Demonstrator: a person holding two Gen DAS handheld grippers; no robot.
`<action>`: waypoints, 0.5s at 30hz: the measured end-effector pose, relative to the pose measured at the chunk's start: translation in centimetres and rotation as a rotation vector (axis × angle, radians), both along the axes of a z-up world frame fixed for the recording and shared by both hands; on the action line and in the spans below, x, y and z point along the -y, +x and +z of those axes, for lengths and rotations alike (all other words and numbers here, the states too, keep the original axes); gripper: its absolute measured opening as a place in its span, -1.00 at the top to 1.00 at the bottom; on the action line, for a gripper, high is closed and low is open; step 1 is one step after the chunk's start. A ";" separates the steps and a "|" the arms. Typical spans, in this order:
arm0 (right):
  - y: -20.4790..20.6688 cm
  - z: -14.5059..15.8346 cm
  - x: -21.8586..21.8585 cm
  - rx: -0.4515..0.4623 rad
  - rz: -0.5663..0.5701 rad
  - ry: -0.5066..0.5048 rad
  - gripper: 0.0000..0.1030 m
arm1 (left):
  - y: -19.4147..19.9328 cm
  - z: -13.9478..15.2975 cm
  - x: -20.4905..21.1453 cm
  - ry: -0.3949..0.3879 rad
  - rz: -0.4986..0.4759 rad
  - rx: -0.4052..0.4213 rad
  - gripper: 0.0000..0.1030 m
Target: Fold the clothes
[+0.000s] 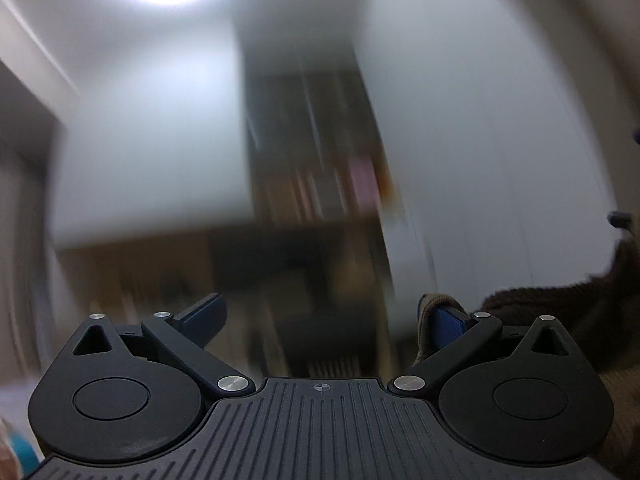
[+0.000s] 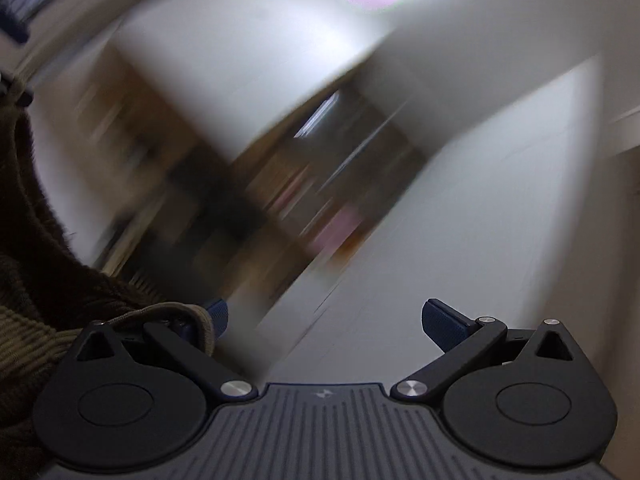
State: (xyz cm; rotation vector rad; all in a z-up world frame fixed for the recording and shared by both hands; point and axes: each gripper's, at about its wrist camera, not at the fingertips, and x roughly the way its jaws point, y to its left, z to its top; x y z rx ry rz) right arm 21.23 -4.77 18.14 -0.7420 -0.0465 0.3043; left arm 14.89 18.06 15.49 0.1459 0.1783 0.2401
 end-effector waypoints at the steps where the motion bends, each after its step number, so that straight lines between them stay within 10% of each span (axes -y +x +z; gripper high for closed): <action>1: 1.7 -2.8 -0.4 -0.133 0.013 -0.034 -1.00 | 2.6 -2.4 -1.9 -0.129 -0.007 -0.179 -1.00; 3: 5.1 -8.5 -1.2 -0.399 0.038 -0.102 -1.00 | 3.8 -7.4 -4.8 -0.356 -0.028 -0.391 -1.00; 5: 4.3 -12.0 0.0 -0.424 0.054 -0.145 -1.00 | 2.3 -10.9 -6.2 -0.434 -0.040 -0.451 -1.00; 12: 0.8 -13.7 7.1 -0.728 0.076 0.339 -1.00 | -6.0 -11.8 -5.9 -0.434 -0.325 -0.442 -1.00; 15: -0.2 -14.5 7.1 -0.752 0.043 0.283 -1.00 | -6.6 -11.9 -4.2 -0.489 -0.463 -0.450 -1.00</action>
